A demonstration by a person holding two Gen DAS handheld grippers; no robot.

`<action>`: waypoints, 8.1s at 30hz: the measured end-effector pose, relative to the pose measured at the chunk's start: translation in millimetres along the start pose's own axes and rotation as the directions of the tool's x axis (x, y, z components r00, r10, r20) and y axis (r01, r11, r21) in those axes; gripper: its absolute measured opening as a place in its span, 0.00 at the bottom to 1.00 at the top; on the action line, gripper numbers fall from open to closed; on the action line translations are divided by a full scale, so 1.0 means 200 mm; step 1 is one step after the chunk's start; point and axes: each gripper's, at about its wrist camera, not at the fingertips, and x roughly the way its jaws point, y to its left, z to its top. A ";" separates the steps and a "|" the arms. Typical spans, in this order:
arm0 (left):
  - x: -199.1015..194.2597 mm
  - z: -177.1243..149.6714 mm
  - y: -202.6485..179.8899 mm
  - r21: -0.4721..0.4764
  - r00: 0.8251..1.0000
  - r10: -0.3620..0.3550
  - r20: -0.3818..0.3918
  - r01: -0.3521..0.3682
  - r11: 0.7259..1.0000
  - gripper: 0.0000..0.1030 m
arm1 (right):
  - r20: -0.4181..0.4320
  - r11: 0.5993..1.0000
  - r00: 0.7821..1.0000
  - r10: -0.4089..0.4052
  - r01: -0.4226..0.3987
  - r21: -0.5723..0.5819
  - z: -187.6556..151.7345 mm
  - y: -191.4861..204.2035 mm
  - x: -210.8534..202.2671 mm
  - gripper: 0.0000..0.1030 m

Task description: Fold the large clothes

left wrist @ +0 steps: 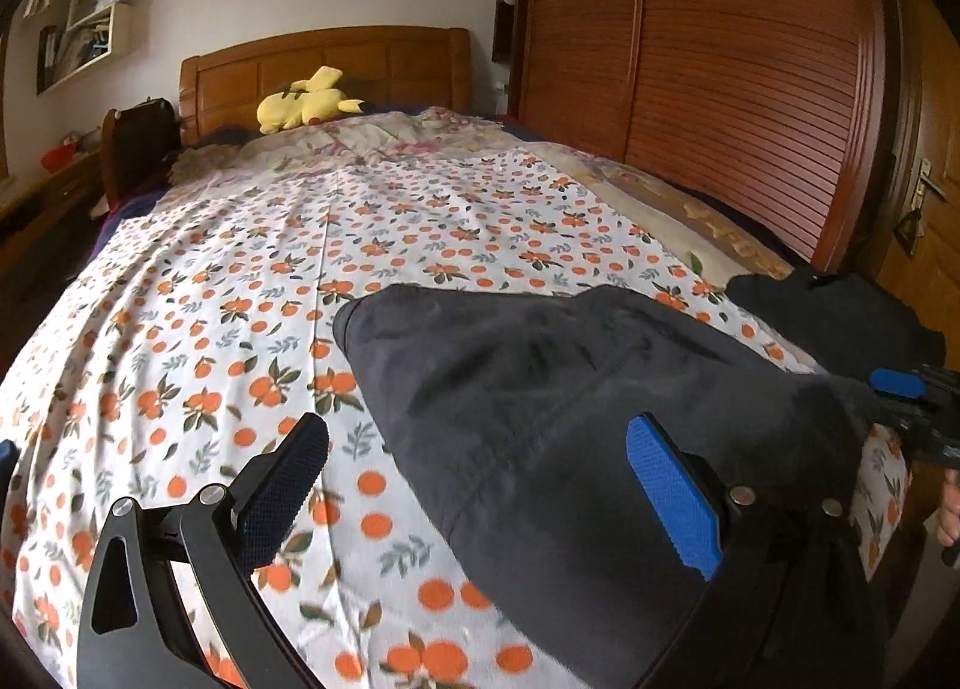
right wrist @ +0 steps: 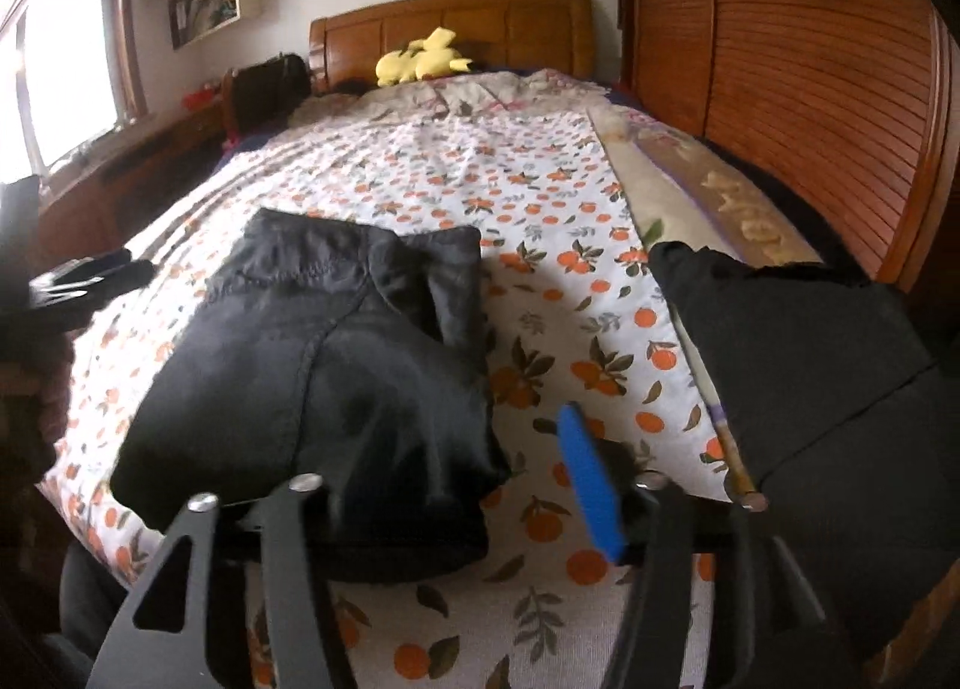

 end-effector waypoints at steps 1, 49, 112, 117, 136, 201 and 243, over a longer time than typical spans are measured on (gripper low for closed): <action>0.03 0.02 0.01 -0.002 1.000 0.003 0.001 -0.003 1.000 0.97 | 0.003 1.000 1.000 0.003 -0.003 0.007 0.01 0.00 0.00 0.60; 0.79 0.14 0.37 -0.065 0.977 -0.074 -0.199 0.062 0.996 0.37 | -0.158 0.972 0.975 0.159 -0.127 0.196 -0.14 0.11 0.35 0.37; 0.43 0.77 -1.72 0.328 0.920 -0.392 -0.005 0.372 0.869 0.01 | 0.158 0.808 0.833 -0.530 0.439 0.393 -0.09 -1.31 -0.88 0.47; 0.30 0.74 -1.68 0.347 0.922 -0.387 0.020 0.357 0.867 0.01 | 0.227 0.842 0.833 -0.504 0.415 0.345 0.03 -1.22 -0.94 0.47; -0.13 0.53 -1.39 0.323 0.935 -0.350 0.052 0.316 0.892 0.32 | -0.037 0.822 0.874 -0.485 0.470 0.320 -0.07 -1.36 -0.46 0.46; -1.72 -0.63 0.02 -0.168 0.935 0.305 0.182 -0.276 0.946 0.97 | 0.343 0.993 0.933 0.109 -0.085 -0.086 -0.23 1.08 -0.83 0.93; -1.74 -0.63 -0.02 -0.170 0.930 0.303 0.207 -0.270 0.948 0.97 | 0.343 0.994 0.934 0.102 -0.081 -0.073 -0.25 1.07 -0.84 0.93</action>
